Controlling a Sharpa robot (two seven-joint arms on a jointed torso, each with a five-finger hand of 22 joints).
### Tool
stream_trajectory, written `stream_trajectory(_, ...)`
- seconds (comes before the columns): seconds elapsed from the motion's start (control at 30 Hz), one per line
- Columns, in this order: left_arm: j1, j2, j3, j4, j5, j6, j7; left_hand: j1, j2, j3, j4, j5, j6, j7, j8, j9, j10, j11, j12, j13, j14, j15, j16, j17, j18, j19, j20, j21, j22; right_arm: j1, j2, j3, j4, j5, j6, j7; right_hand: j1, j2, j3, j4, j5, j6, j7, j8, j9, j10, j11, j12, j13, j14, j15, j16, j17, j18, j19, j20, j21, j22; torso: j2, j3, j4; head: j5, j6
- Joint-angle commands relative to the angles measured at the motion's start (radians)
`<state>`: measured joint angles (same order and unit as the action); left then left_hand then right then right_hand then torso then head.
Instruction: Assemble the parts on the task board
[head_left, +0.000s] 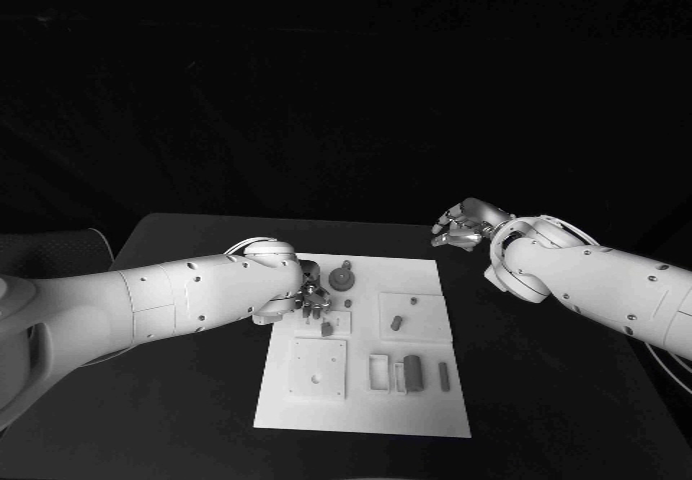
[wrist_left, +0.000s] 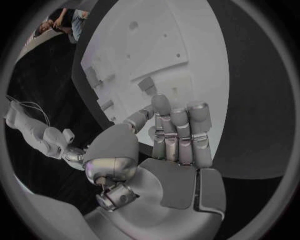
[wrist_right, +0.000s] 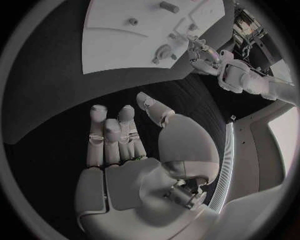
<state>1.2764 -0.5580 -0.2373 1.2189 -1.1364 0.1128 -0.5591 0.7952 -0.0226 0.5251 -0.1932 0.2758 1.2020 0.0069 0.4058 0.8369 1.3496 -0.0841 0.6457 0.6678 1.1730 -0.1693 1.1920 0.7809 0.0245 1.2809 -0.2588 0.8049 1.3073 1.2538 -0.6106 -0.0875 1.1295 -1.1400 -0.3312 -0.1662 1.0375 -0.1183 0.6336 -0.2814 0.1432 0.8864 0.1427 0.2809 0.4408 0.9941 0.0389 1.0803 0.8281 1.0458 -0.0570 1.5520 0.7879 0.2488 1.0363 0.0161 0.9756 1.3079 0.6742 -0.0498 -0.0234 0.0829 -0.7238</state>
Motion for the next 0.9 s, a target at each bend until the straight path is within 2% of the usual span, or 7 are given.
stream_trajectory(0.03, 0.000, -0.005, 0.001, 0.009, 0.023, -0.068, 0.037, 0.001, -0.022, -0.003, 0.002, -0.007, -0.013, 0.004, -0.011, -0.001, -0.016, 0.002, -0.003, -0.004, -0.013, 0.000, -0.001, -0.005, 0.060, -0.010, 0.001, -0.006, 0.011, 0.000, -0.001, 0.000, 0.007, -0.007, 0.009, 0.038, -0.001, 0.003, -0.004, -0.001, 0.001, -0.002, 0.011, 0.003, -0.002, -0.006, 0.003, 0.004, -0.001, 0.003, -0.006, -0.002, -0.001, 0.013, 0.000, -0.004, -0.005, 0.002, -0.001, 0.0000, 0.0003, 0.000, 0.002)
stream_trajectory(0.37, 0.002, -0.048, 0.002, 0.058, 0.040, -0.118, 0.051, 0.005, -0.056, -0.002, 0.016, -0.012, -0.033, 0.015, -0.033, -0.008, -0.034, 0.011, -0.010, -0.013, -0.031, 0.006, -0.007, -0.019, 0.059, -0.023, 0.003, -0.021, 0.006, 0.000, -0.011, 0.000, 0.048, -0.035, 0.023, 0.105, 0.004, -0.002, -0.007, -0.006, -0.017, -0.003, 0.011, 0.003, -0.002, -0.007, 0.003, 0.004, -0.001, 0.003, -0.006, -0.002, -0.001, 0.013, -0.001, -0.005, -0.005, 0.003, -0.001, -0.0003, 0.0006, 0.000, 0.006)
stream_trajectory(0.63, 0.025, -0.090, 0.003, 0.120, 0.049, -0.148, 0.060, 0.015, -0.072, 0.001, 0.017, -0.013, -0.043, 0.022, -0.046, -0.012, -0.047, 0.017, -0.016, -0.019, -0.043, 0.012, -0.013, -0.029, 0.059, -0.033, 0.006, -0.033, 0.002, 0.000, -0.003, 0.000, 0.065, -0.063, 0.041, 0.134, 0.008, -0.006, -0.009, -0.007, -0.026, -0.005, 0.012, 0.002, -0.002, -0.007, 0.004, 0.004, -0.001, 0.002, -0.005, -0.003, -0.001, 0.013, -0.002, -0.005, -0.005, 0.003, -0.002, -0.0007, 0.0008, 0.003, 0.017)
stream_trajectory(0.73, 0.039, -0.109, 0.005, 0.143, 0.053, -0.164, 0.066, 0.024, -0.079, 0.004, 0.017, -0.013, -0.091, 0.043, -0.080, -0.024, -0.069, 0.032, -0.026, -0.028, -0.060, 0.022, -0.026, -0.044, 0.058, -0.050, 0.014, -0.052, -0.006, 0.000, 0.002, -0.002, 0.068, -0.078, 0.044, 0.159, 0.012, -0.007, -0.009, -0.008, -0.028, -0.007, 0.012, 0.001, -0.003, -0.008, 0.004, 0.004, -0.001, 0.002, -0.005, -0.003, -0.001, 0.013, -0.003, -0.005, -0.006, 0.003, -0.003, -0.0005, 0.0004, 0.003, 0.022)
stream_trajectory(0.83, 0.048, -0.121, 0.005, 0.152, 0.071, -0.179, 0.072, 0.029, -0.082, 0.005, 0.016, -0.013, -0.104, 0.049, -0.092, -0.029, -0.074, 0.036, -0.028, -0.030, -0.063, 0.025, -0.028, -0.049, 0.058, -0.053, 0.017, -0.057, -0.008, -0.001, 0.006, -0.004, 0.070, -0.091, 0.046, 0.174, 0.019, -0.007, -0.009, -0.009, -0.028, -0.011, 0.013, -0.001, -0.004, -0.008, 0.005, 0.005, -0.001, 0.001, -0.005, -0.003, 0.000, 0.013, -0.003, -0.005, -0.006, 0.004, -0.004, -0.0008, 0.0005, 0.004, 0.026)
stream_trajectory(0.87, 0.055, -0.132, 0.006, 0.159, 0.088, -0.191, 0.077, 0.036, -0.087, 0.007, 0.012, -0.012, -0.152, 0.065, -0.125, -0.045, -0.082, 0.047, -0.032, -0.035, -0.070, 0.032, -0.034, -0.056, 0.058, -0.059, 0.022, -0.066, -0.012, -0.002, 0.010, -0.006, 0.072, -0.099, 0.049, 0.189, 0.023, -0.007, -0.009, -0.009, -0.027, -0.014, 0.014, -0.002, -0.004, -0.008, 0.005, 0.005, -0.001, 0.001, -0.004, -0.003, 0.000, 0.013, -0.004, -0.005, -0.006, 0.004, -0.004, -0.0010, 0.0006, 0.005, 0.027)
stream_trajectory(0.9, 0.059, -0.139, 0.006, 0.163, 0.095, -0.201, 0.083, 0.040, -0.088, 0.008, 0.010, -0.012, -0.169, 0.071, -0.138, -0.053, -0.087, 0.053, -0.035, -0.038, -0.073, 0.037, -0.037, -0.060, 0.059, -0.063, 0.026, -0.071, -0.014, -0.002, 0.013, -0.007, 0.074, -0.106, 0.052, 0.198, 0.028, -0.007, -0.008, -0.010, -0.026, -0.016, 0.014, -0.003, -0.005, -0.009, 0.006, 0.005, -0.001, 0.001, -0.004, -0.002, 0.000, 0.013, -0.004, -0.006, -0.006, 0.004, -0.004, -0.0012, 0.0004, 0.006, 0.030)
